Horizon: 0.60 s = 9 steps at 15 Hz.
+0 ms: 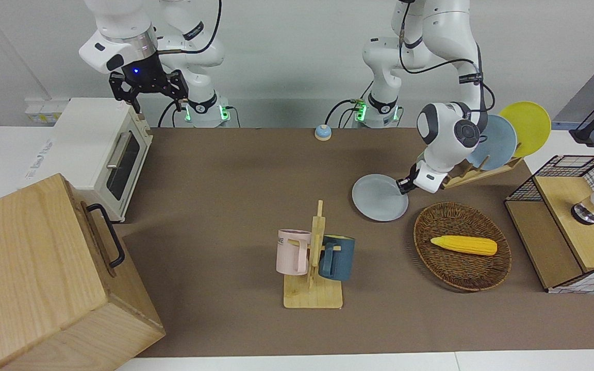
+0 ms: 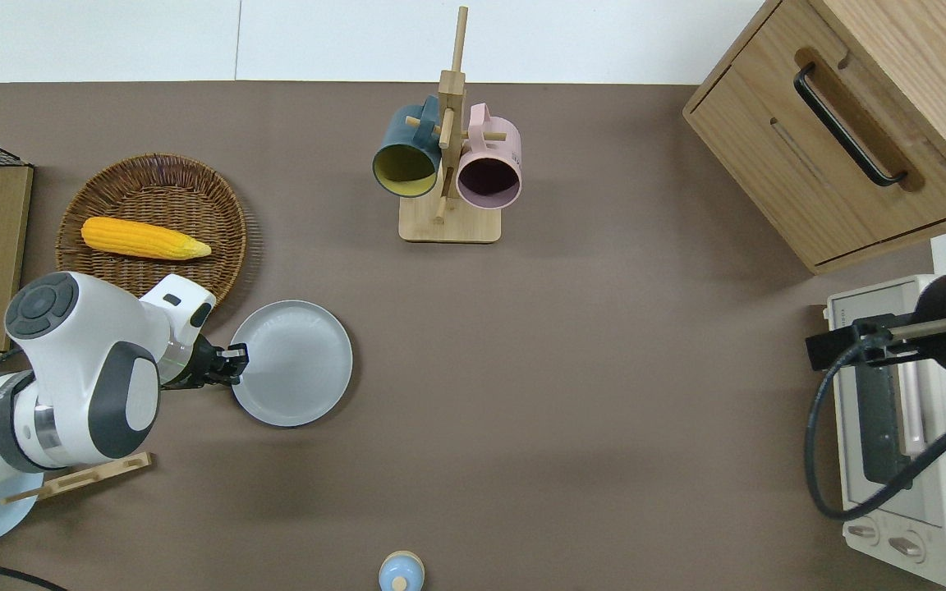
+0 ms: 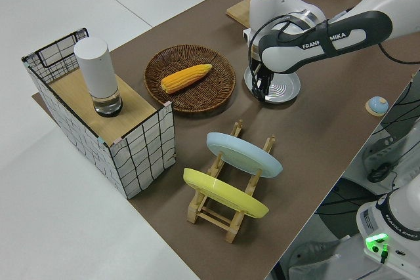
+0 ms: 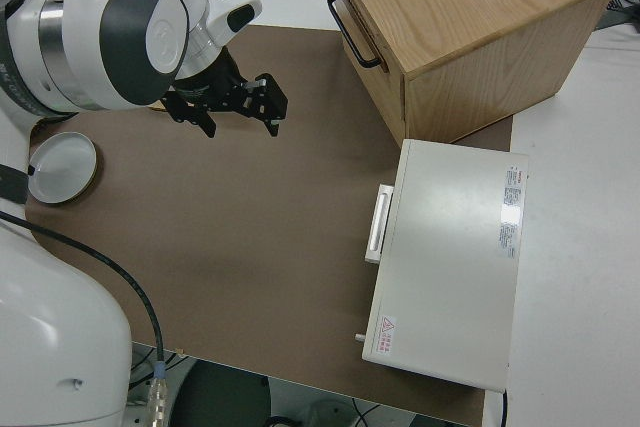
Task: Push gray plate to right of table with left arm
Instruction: 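Push the gray plate with the left gripper away from the basket, toward the toaster oven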
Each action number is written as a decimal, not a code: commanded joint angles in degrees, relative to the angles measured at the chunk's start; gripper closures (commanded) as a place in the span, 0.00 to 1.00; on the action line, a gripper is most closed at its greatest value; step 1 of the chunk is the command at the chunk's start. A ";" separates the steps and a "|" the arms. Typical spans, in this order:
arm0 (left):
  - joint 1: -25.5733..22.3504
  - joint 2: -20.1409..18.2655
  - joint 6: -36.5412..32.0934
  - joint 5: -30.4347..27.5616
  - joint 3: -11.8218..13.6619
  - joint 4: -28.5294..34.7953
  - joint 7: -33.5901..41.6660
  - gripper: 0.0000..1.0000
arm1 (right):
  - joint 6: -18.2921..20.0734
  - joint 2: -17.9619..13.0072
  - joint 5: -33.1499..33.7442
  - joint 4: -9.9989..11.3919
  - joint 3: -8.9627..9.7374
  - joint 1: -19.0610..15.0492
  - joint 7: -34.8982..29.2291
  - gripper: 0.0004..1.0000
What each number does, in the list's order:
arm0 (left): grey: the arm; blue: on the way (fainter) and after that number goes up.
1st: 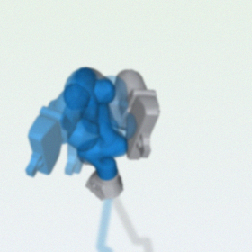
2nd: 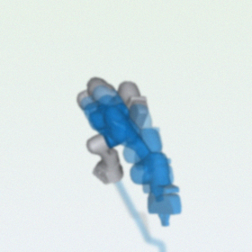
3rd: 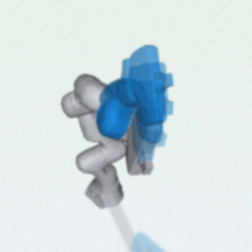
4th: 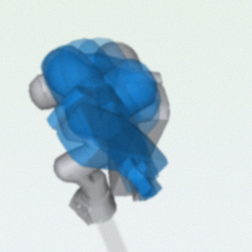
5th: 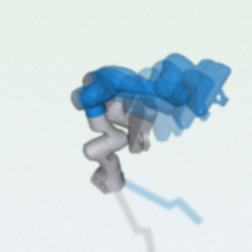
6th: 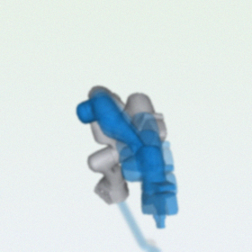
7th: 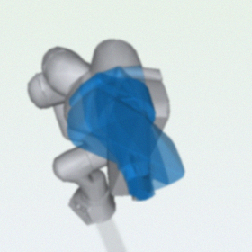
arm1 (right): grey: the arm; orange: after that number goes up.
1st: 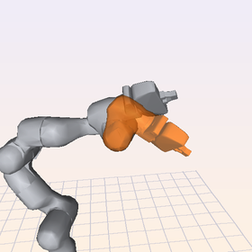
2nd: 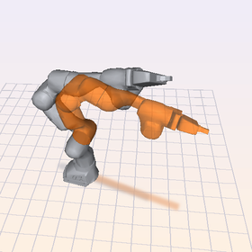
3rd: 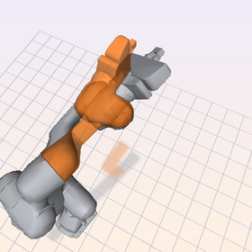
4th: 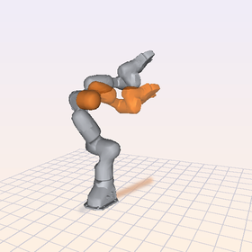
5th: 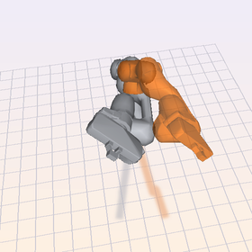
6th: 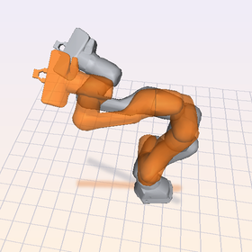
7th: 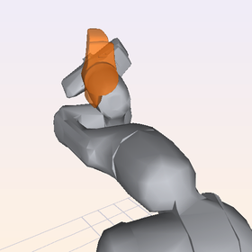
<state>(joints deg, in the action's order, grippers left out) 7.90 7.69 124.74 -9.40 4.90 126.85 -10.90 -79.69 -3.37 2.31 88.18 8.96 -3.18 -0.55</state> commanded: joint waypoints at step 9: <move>0.45 1.10 2.00 -3.25 -3.58 0.33 4.30 1.00 | 0.32 -0.59 -0.12 0.24 0.00 -0.07 0.46 0.00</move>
<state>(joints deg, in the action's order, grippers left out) 7.93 7.68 125.36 -10.67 3.56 126.85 -7.44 -79.69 -3.37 2.31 88.18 8.96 -3.18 -0.54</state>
